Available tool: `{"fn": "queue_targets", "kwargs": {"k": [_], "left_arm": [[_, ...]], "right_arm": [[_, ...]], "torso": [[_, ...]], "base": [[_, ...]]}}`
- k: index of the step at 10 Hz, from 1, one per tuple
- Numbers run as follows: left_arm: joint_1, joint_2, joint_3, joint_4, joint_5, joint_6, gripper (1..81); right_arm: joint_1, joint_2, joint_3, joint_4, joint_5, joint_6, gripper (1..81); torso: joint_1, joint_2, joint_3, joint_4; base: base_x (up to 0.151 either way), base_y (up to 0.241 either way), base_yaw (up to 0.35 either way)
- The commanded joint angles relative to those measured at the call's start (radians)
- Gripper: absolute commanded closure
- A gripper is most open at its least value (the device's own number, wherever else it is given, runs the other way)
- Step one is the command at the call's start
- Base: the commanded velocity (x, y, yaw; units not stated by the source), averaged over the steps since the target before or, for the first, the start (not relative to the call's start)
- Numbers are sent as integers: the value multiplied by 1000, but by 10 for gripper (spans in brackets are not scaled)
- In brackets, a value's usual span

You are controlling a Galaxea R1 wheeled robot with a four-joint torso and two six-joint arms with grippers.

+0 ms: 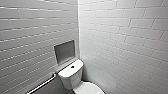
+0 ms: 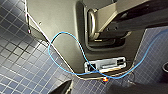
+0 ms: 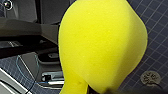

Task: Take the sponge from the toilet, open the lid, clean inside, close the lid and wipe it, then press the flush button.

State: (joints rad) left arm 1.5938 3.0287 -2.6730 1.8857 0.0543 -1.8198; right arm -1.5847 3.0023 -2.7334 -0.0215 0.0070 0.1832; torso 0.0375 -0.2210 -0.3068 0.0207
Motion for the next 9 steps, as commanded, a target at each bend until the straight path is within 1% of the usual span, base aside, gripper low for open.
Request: {"fn": "queue_targets", "kwargs": {"k": [1,2,3,4,5,6,9], "left_arm": [[-17,5,6,-467,22,507,10],[-59,13,18,-1586,58,1717,10],[-33,7,5,-741,51,832,10],[-80,6,12,-1709,59,1829,10],[-59,0,1,-1136,56,1258,10],[-108,-1,1,-1709,61,1836,10],[-137,0,-22,-1705,59,1832,10]], "right_arm": [[27,-7,-1,9,-70,-14,811],[36,-7,4,5,-71,-17,811],[42,-3,5,11,-73,-13,811],[42,8,-1,8,-74,-14,811],[45,15,-3,8,-73,-14,811],[51,16,-5,8,-73,-14,811],[53,20,-5,8,-73,-14,811]], "torso": [[0,0,0,0],[0,0,0,0],[0,0,0,0],[0,0,0,0],[0,0,0,0],[0,0,0,0],[0,0,0,0]], "base": [[0,0,0],[0,0,0],[0,0,0],[0,0,0],[0,0,0],[0,0,0],[0,0,0]]}}
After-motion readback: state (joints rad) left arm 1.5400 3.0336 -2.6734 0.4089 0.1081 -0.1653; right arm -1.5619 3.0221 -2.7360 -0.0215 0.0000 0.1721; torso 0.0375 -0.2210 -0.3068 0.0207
